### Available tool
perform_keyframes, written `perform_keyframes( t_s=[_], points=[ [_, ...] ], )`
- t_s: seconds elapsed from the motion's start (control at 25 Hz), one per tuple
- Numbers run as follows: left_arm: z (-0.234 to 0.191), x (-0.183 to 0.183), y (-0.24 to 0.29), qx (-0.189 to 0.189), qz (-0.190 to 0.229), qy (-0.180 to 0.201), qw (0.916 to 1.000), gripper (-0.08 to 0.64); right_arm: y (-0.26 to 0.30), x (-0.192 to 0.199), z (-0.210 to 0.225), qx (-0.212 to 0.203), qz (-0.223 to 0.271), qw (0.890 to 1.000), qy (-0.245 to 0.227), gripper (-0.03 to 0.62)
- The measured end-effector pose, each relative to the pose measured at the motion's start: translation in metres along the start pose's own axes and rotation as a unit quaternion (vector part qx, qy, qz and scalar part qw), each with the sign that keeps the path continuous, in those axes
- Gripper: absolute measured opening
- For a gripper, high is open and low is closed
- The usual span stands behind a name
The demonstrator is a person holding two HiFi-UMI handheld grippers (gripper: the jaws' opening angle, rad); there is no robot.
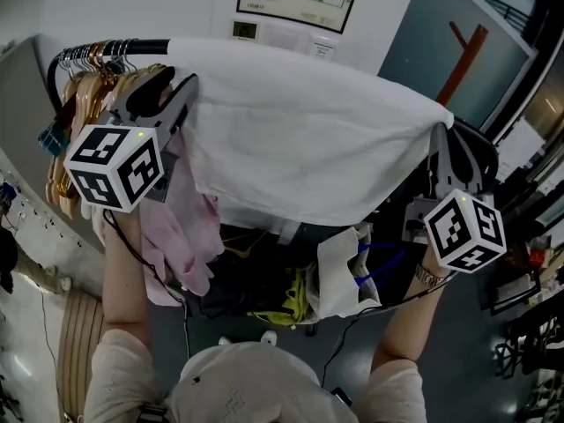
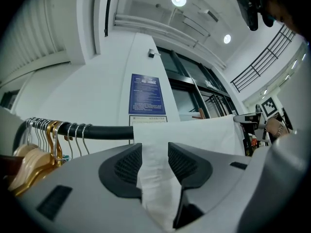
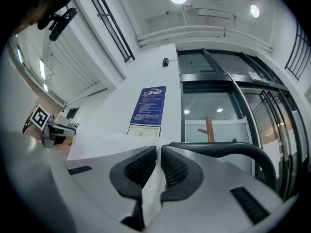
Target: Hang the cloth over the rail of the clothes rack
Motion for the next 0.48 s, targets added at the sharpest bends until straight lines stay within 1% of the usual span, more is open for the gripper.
perform_keyframes(
  t_s=[0.08, 0.12, 0.2, 0.32, 0.4, 0.48],
  points=[
    [-0.001, 0.0, 0.001, -0.007, 0.001, 0.002, 1.0, 0.176, -0.002, 0.007, -0.003, -0.004, -0.004, 1.0, -0.01, 0.023],
    [-0.002, -0.001, 0.001, -0.009, 0.002, 0.003, 1.0, 0.176, -0.003, 0.009, -0.004, -0.006, -0.008, 1.0, -0.01, 0.036],
    [-0.003, -0.002, 0.001, -0.009, 0.004, 0.005, 0.9999, 0.176, -0.006, 0.01, -0.005, -0.01, -0.012, 1.0, -0.008, 0.085],
    [-0.005, -0.005, 0.004, -0.011, 0.006, 0.014, 0.9998, 0.176, -0.01, 0.007, -0.009, -0.013, -0.005, 1.0, -0.01, 0.107],
    [-0.006, -0.006, 0.004, -0.01, 0.009, 0.013, 0.9998, 0.176, -0.016, 0.003, -0.009, 0.003, 0.012, 1.0, -0.008, 0.107],
    [-0.005, -0.006, 0.001, -0.012, 0.019, 0.005, 0.9997, 0.176, -0.025, -0.001, -0.005, 0.034, 0.036, 0.999, -0.005, 0.107]
  ],
)
Point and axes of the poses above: the fingertips, and each gripper's own axes: y forward along the fingers, z to its right, x out of its underside, the point moved 6 cm from there along -y, backward along the fingers, and after that the axes turned 5 degrees about -z, right-handed, at the moved point
